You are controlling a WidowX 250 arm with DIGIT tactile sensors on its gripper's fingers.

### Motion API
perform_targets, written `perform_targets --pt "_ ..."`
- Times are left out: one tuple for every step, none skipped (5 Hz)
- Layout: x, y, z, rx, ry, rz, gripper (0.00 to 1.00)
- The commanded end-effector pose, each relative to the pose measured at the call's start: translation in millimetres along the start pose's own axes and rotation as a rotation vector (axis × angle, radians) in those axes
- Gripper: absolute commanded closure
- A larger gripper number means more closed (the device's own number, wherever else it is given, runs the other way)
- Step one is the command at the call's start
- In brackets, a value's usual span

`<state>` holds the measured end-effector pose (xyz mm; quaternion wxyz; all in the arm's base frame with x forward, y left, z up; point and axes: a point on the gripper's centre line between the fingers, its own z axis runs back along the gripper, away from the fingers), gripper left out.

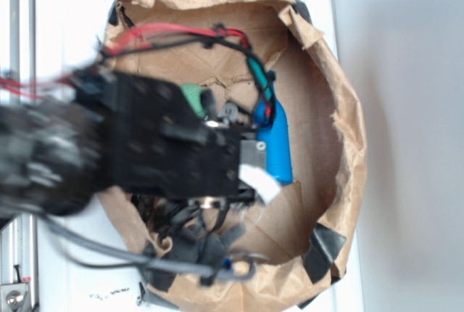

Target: Grab the pink bunny.

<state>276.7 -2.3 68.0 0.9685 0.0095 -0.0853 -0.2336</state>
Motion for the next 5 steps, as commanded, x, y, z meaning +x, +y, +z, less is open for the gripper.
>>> perform_targets --pt "14.8 27.7 83.2 -0.045 -0.177 0.047 1.0" --pt "14.1 31.6 93.9 -0.067 -0.155 0.061 1.0" --pt "10.5 34.8 110.8 -0.002 -0.033 0.128 1.0" --pt "-4.3 37.9 132.5 0.046 0.102 0.258 1.0" --pt "-13.6 38.4 137.6 0.063 0.118 0.291 1.0"
